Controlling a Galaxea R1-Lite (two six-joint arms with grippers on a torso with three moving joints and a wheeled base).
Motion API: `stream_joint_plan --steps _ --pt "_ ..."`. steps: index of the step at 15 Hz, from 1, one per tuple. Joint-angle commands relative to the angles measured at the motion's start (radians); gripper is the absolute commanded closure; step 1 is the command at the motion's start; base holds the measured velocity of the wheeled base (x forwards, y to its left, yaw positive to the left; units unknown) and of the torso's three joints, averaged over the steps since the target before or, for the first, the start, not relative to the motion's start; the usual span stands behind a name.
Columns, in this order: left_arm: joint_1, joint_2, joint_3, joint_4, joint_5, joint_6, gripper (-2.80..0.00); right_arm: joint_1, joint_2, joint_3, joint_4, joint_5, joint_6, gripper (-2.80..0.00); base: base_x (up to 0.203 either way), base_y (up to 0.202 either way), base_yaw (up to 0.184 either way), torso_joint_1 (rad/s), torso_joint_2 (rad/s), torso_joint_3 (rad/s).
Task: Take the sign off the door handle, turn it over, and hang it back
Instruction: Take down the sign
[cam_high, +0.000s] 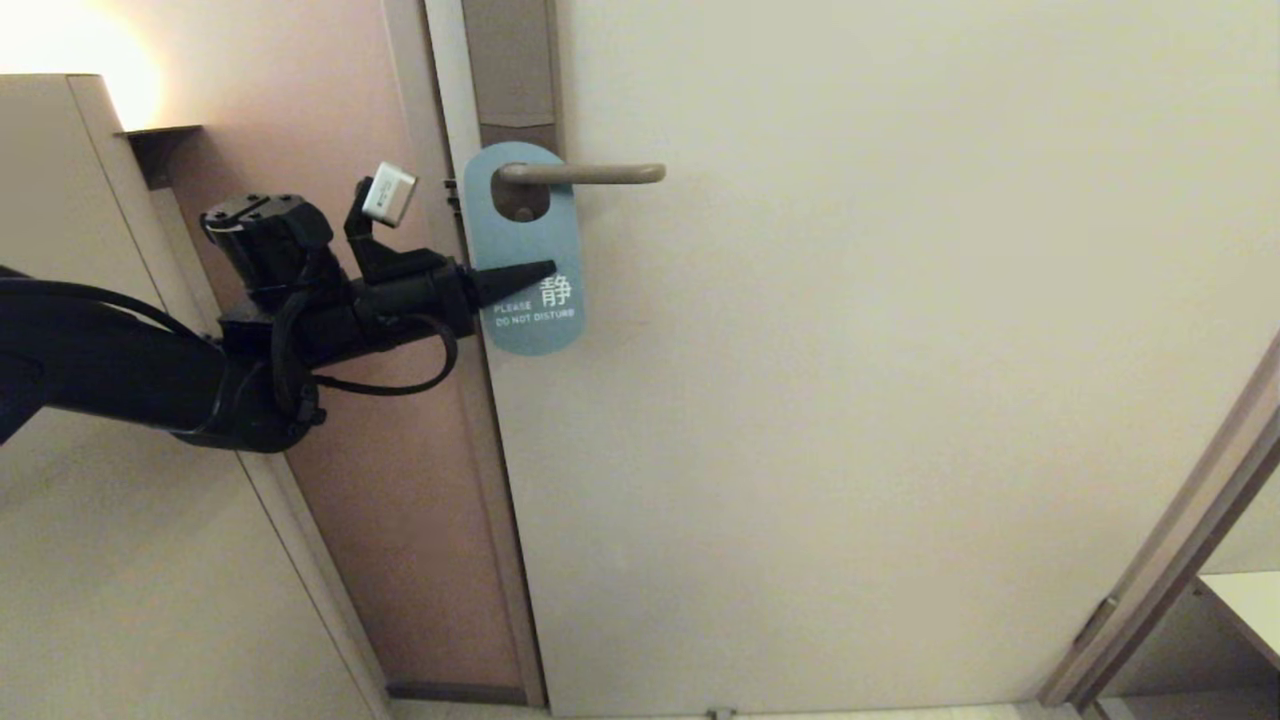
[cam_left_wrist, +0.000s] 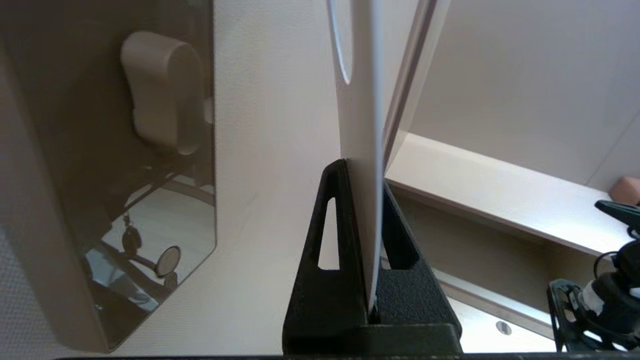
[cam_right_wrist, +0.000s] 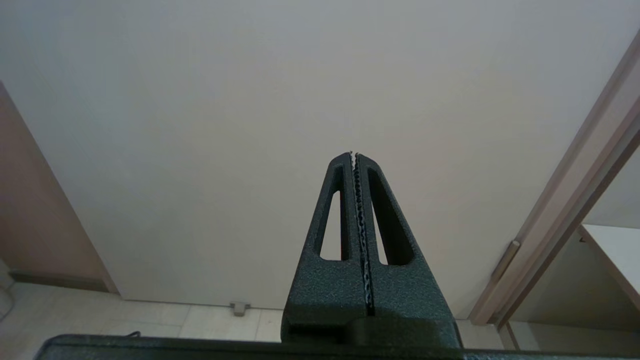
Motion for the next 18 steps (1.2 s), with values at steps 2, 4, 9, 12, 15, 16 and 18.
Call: stream_joint_plan --steps 2,4,9,12,15,16,18 --pt "0.0 -0.008 0.001 -0.006 -0.006 0.0 0.0 0.0 0.0 0.0 0.0 0.001 -0.001 0.0 0.0 0.0 0.0 0.0 0.0 0.0" --pt "0.0 -0.009 -0.004 -0.006 -0.004 0.0 0.0 0.0 0.0 0.0 0.0 0.001 -0.001 0.0 0.0 0.0 0.0 0.0 0.0 0.0" --pt "0.001 -0.012 -0.032 -0.005 -0.009 -0.002 0.0 0.0 0.0 0.0 0.0 0.001 -0.001 0.0 0.0 0.0 0.0 0.0 0.0 0.0" --pt "0.0 -0.014 -0.031 -0.005 -0.009 0.003 0.0 0.0 0.0 0.0 0.0 0.001 -0.001 0.0 0.0 0.0 0.0 0.0 0.0 0.0" --pt "-0.008 -0.008 -0.031 -0.005 -0.007 0.003 0.0 0.0 0.0 0.0 0.0 0.001 -0.001 0.0 0.0 0.0 0.0 0.0 0.0 0.0" --pt "-0.012 -0.005 -0.031 -0.005 -0.007 0.003 0.0 0.0 0.0 0.0 0.0 0.001 -0.001 0.0 0.0 0.0 0.0 0.0 0.0 0.0" --pt "-0.023 0.002 -0.032 -0.005 -0.006 0.003 0.0 0.0 0.0 0.0 0.0 0.001 -0.001 0.0 0.0 0.0 0.0 0.0 0.0 0.0"
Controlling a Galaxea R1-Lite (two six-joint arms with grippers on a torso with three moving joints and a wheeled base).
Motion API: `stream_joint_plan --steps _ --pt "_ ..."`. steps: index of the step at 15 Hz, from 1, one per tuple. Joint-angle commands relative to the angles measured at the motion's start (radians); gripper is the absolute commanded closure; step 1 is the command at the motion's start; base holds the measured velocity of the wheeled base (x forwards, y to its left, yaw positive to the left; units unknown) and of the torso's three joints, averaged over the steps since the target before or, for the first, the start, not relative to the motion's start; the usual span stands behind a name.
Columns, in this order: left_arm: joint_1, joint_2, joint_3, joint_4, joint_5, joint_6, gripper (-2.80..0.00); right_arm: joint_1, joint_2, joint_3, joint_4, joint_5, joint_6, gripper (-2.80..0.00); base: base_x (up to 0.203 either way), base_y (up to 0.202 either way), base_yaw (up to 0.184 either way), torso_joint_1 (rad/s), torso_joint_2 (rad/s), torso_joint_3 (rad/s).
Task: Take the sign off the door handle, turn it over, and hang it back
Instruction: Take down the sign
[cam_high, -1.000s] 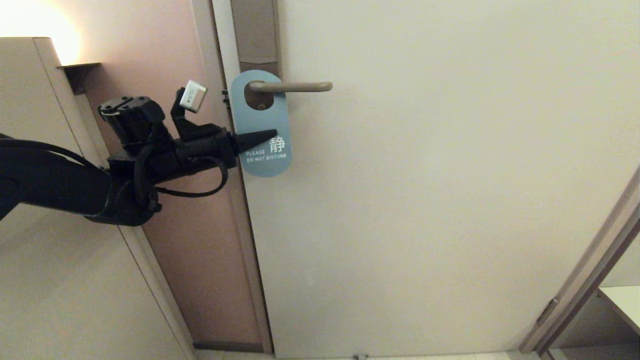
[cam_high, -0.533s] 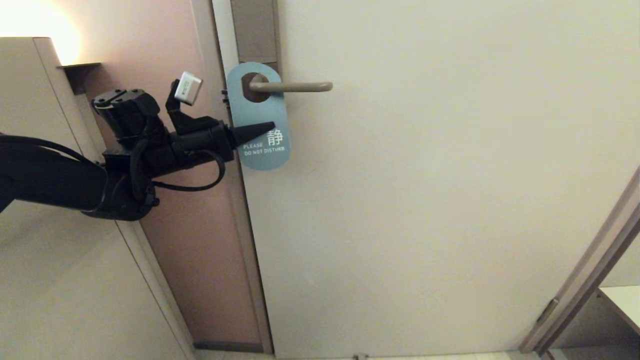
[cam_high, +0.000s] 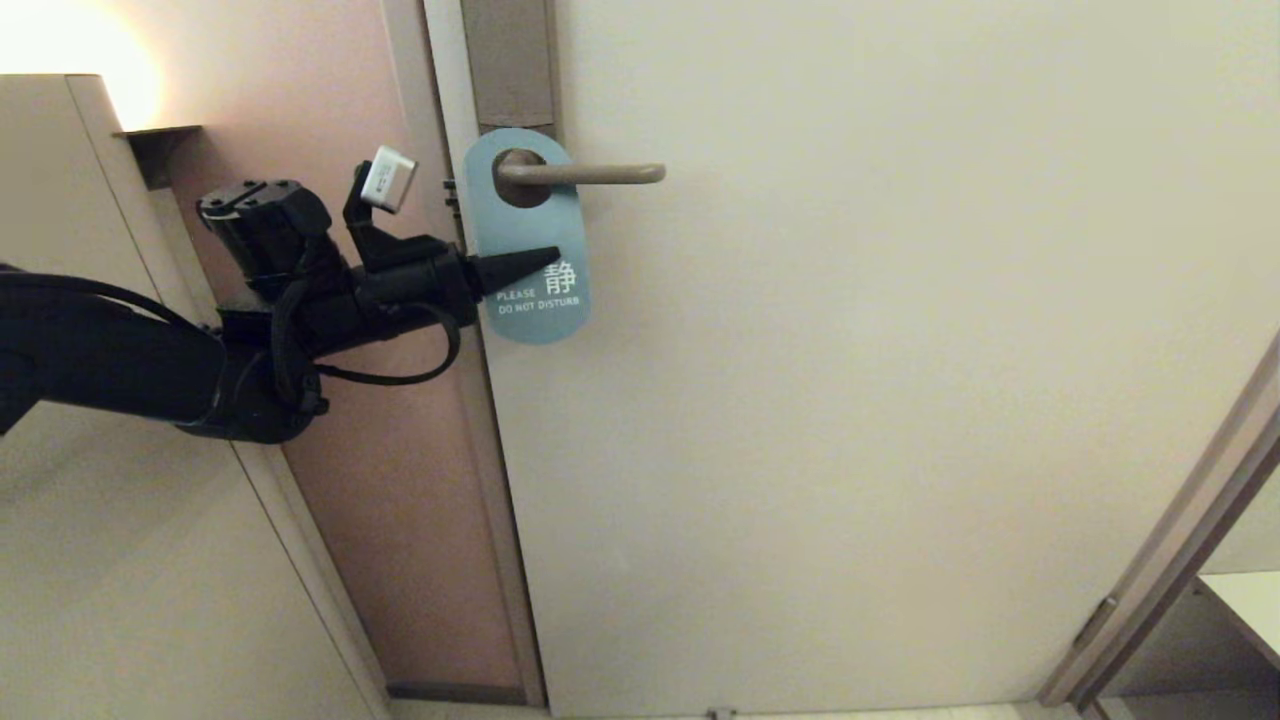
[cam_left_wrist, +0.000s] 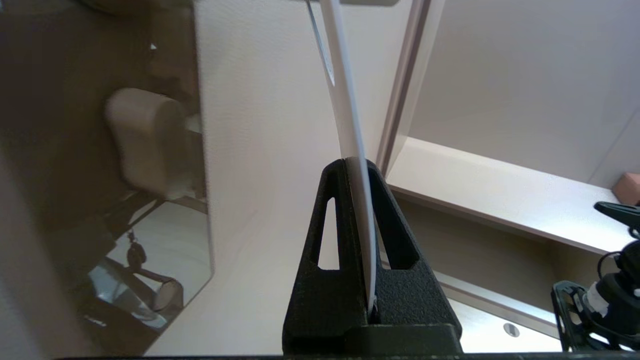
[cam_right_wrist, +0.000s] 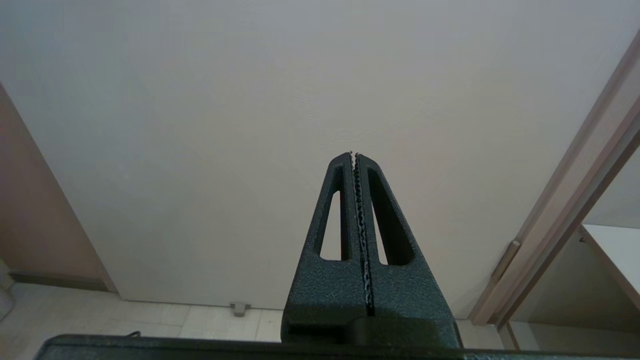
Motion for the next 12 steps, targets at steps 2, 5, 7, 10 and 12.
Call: stream_joint_plan --steps 2,5,7,10,12 --pt "-0.017 0.018 -0.008 -0.006 -0.005 -0.002 0.0 0.0 0.0 0.0 0.0 0.001 0.0 0.0 0.0 0.0 0.0 0.0 0.0 0.0" --pt "-0.033 0.031 -0.036 -0.006 -0.006 -0.004 0.0 0.0 0.0 0.0 0.0 0.001 0.0 0.0 0.0 0.0 0.0 0.0 0.0 0.0" --pt "-0.046 0.035 -0.05 -0.001 -0.005 -0.004 0.0 0.0 0.0 0.0 0.0 0.001 0.0 0.0 0.0 0.0 0.0 0.0 0.0 0.0" --pt "-0.066 0.045 -0.065 -0.001 -0.005 -0.005 0.0 0.0 0.0 0.0 0.0 0.001 0.0 0.0 0.0 0.0 0.0 0.0 0.0 0.0" --pt "-0.078 0.045 -0.075 0.001 -0.005 -0.005 0.0 0.0 0.0 0.0 0.0 0.001 0.0 0.0 0.0 0.0 0.0 0.0 0.0 0.0"
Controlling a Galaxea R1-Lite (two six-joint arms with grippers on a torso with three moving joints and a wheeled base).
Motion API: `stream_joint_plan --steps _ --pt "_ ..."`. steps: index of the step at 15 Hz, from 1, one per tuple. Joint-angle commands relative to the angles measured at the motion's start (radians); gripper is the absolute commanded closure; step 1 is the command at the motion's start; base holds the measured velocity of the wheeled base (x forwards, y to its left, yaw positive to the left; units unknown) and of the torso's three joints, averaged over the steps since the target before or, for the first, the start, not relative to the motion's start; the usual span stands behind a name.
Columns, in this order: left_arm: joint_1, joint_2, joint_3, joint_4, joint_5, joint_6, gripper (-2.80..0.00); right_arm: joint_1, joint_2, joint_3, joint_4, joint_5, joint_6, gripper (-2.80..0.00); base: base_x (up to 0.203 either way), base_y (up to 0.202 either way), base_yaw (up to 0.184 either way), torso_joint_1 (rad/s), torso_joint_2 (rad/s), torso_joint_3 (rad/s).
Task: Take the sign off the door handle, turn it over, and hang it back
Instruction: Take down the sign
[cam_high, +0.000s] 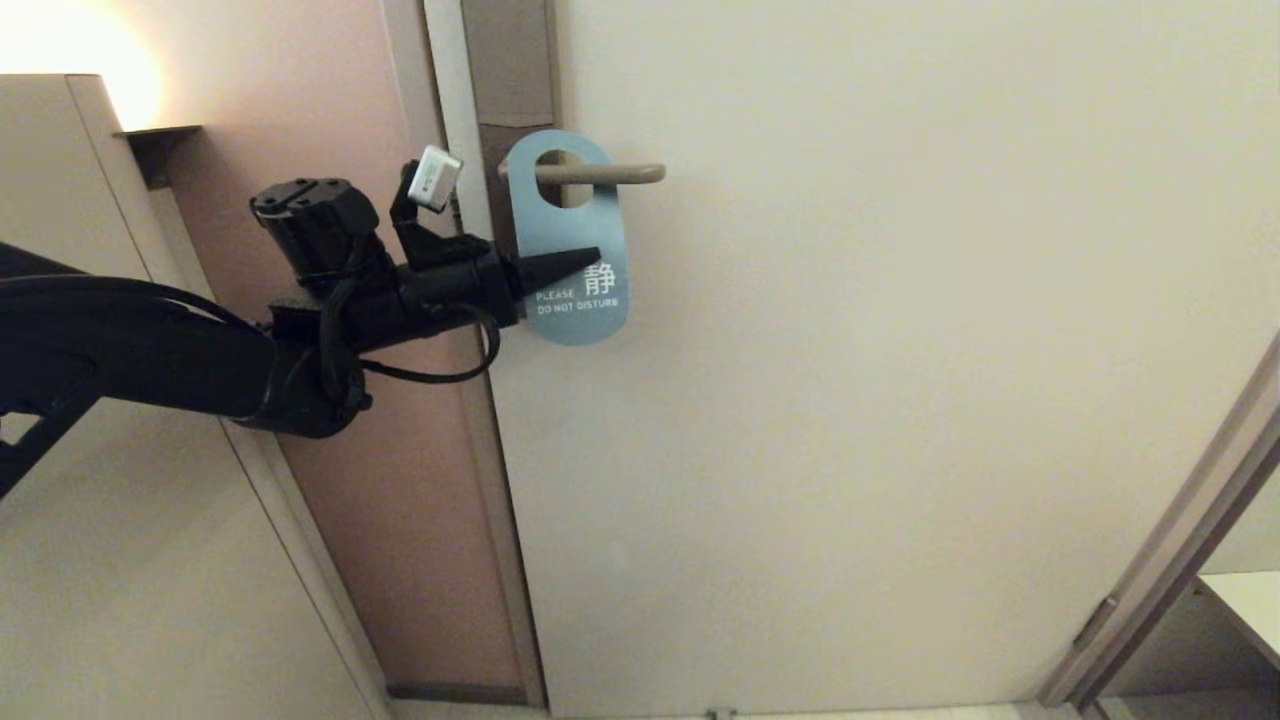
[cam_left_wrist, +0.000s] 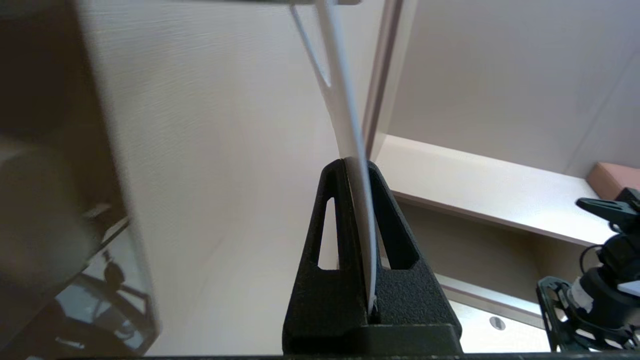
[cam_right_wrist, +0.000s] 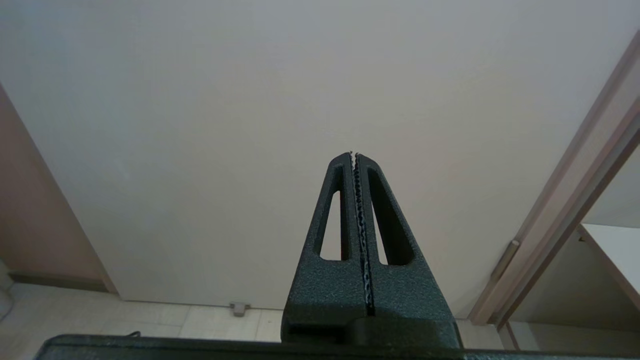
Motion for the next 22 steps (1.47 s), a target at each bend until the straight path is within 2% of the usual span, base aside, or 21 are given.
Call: stream_joint_plan --steps 1,18,22 --pt "-0.011 0.006 -0.015 -0.005 -0.006 -0.002 0.0 0.0 0.0 0.0 0.0 0.001 -0.001 0.0 0.0 0.0 0.0 0.0 0.0 0.0" --pt "-0.034 0.051 -0.082 -0.001 -0.004 0.012 0.0 0.0 0.0 0.0 0.0 0.001 0.0 0.0 0.0 0.0 0.0 0.0 0.0 0.0" --pt "-0.03 0.047 -0.08 0.0 0.047 0.047 0.0 0.0 0.0 0.0 0.0 0.001 0.001 0.0 0.0 0.0 0.0 0.0 0.0 0.0"
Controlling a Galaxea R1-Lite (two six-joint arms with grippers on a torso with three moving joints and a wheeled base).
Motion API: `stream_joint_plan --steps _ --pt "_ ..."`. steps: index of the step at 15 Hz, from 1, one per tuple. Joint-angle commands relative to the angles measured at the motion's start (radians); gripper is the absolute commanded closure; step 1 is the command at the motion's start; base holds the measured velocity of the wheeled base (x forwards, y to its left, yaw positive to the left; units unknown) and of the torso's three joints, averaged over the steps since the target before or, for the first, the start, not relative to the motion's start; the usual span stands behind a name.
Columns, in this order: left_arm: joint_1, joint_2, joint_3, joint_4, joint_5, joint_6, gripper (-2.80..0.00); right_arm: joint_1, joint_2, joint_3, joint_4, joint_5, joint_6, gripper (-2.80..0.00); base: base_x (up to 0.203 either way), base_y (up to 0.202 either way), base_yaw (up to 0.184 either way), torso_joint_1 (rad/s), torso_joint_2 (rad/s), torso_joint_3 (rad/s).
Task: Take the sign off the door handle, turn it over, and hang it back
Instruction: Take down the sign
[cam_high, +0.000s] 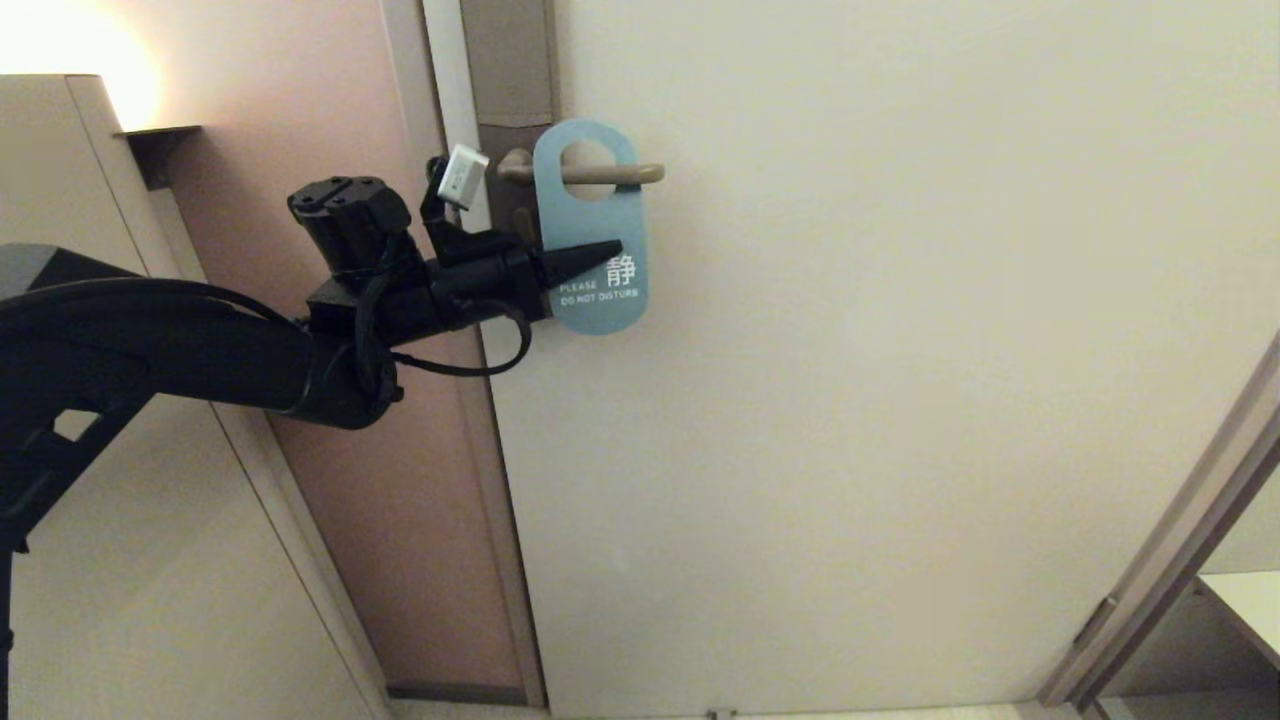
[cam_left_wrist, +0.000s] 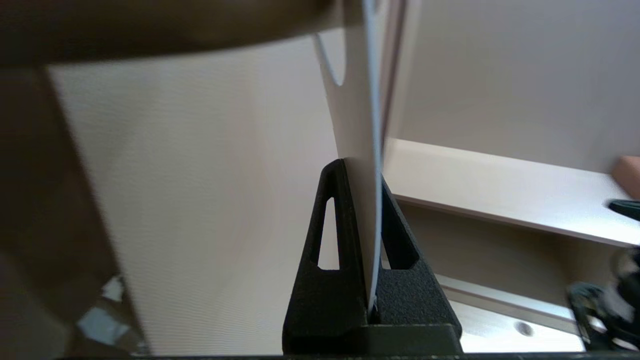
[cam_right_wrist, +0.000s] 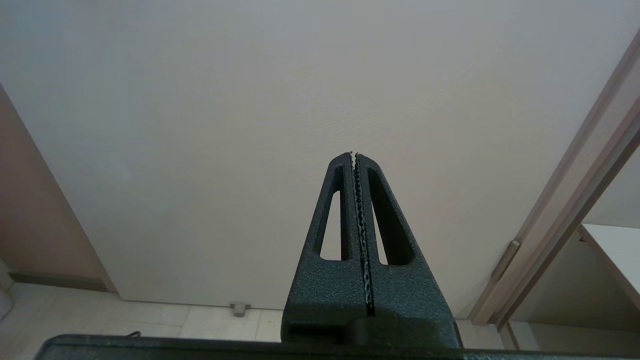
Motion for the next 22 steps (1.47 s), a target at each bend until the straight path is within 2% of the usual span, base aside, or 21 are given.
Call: stream_joint_plan --steps 1,4,8,12,17,20,22 --pt "0.004 -0.008 0.002 -0.006 0.01 -0.001 0.0 0.0 0.0 0.0 0.0 0.0 -0.001 0.0 0.0 0.0 0.0 0.0 0.0 0.0" --pt "0.002 -0.021 0.003 0.021 0.029 0.022 0.0 0.0 0.0 0.0 0.0 0.0 -0.001 0.0 0.0 0.0 0.0 0.0 0.0 0.0" --pt "-0.018 -0.046 0.003 0.117 0.062 0.128 0.0 0.0 0.0 0.0 0.0 0.0 -0.001 0.0 0.0 0.0 0.0 0.0 0.0 0.0" --pt "-0.063 -0.05 0.003 0.125 0.127 0.133 0.0 0.0 0.0 0.0 0.0 0.0 -0.001 0.0 0.0 0.0 0.0 0.0 0.0 0.0" --pt "-0.09 -0.061 0.007 0.131 0.178 0.136 0.0 0.0 0.0 0.0 0.0 0.0 -0.001 0.0 0.0 0.0 0.0 0.0 0.0 0.0" --pt "-0.089 -0.067 0.007 0.173 0.189 0.192 0.0 0.0 0.0 0.0 0.0 0.0 -0.001 0.0 0.0 0.0 0.0 0.0 0.0 0.0" --pt "-0.089 -0.068 0.007 0.212 0.219 0.232 0.0 0.0 0.0 0.0 0.0 0.0 -0.001 0.0 0.0 0.0 0.0 0.0 0.0 0.0"
